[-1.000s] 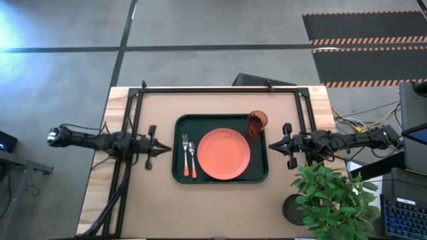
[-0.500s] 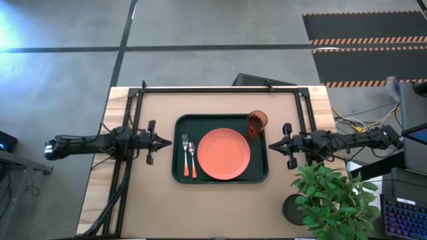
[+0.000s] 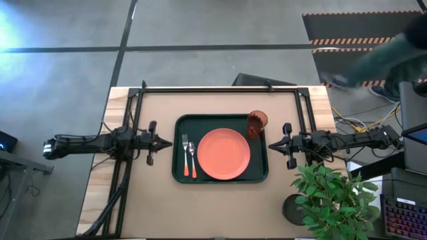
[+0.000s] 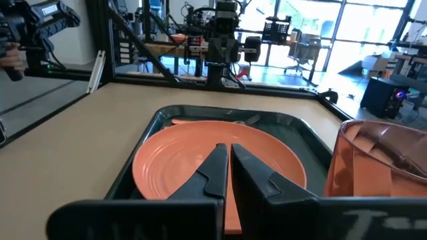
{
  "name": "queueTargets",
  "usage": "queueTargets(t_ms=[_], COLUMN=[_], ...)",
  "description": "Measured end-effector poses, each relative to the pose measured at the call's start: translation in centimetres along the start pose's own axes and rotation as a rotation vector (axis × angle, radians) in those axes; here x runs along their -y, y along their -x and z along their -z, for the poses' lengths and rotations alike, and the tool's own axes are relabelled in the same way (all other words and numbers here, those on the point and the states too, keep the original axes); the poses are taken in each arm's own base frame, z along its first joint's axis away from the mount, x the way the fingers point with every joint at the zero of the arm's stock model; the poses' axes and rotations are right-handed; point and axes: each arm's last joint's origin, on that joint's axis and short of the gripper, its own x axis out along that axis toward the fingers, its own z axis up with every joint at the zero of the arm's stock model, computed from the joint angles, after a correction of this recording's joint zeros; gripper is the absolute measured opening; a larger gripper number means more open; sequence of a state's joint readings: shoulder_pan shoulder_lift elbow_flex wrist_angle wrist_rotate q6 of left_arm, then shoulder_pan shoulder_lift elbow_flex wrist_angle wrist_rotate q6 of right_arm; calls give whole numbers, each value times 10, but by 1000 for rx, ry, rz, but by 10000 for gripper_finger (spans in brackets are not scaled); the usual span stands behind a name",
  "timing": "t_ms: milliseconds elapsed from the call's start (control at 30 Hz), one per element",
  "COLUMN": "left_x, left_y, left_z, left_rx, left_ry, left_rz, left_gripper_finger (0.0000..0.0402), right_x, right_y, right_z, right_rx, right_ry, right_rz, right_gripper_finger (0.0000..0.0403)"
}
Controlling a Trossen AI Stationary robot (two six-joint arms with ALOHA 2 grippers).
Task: Pick and place plate/cup/fork/spoon on tray
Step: Return to Home Position
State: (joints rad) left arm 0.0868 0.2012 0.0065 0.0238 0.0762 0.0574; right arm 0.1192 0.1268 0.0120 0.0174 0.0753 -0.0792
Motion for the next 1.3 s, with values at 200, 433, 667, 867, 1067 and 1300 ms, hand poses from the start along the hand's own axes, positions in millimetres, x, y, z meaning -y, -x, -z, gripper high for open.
queueTargets(t_ms=[200,433,667,867,1067,1300], left_x=[0,0,0,0,0,0], left_y=[0,0,0,0,0,0], left_z=[-1,-1,-1,-1,-1,-1], left_rx=[2,2,2,3,3,4], left_ry=[-1,-1,-1,-1,-1,-2], left_rz=[0,0,0,0,0,0], left_gripper_finger=[0,0,0,0,0,0], right_x=[0,0,0,0,0,0], right_y=[0,0,0,0,0,0], right_z=[0,-1,-1,-1,-1,-1], right_rx=[3,9,12,13,14,15], right_ry=[0,-1,-1,-1,-2,-1], right_rz=[3,7,7,7,6,6], right_gripper_finger=[9,9,9,9,9,9])
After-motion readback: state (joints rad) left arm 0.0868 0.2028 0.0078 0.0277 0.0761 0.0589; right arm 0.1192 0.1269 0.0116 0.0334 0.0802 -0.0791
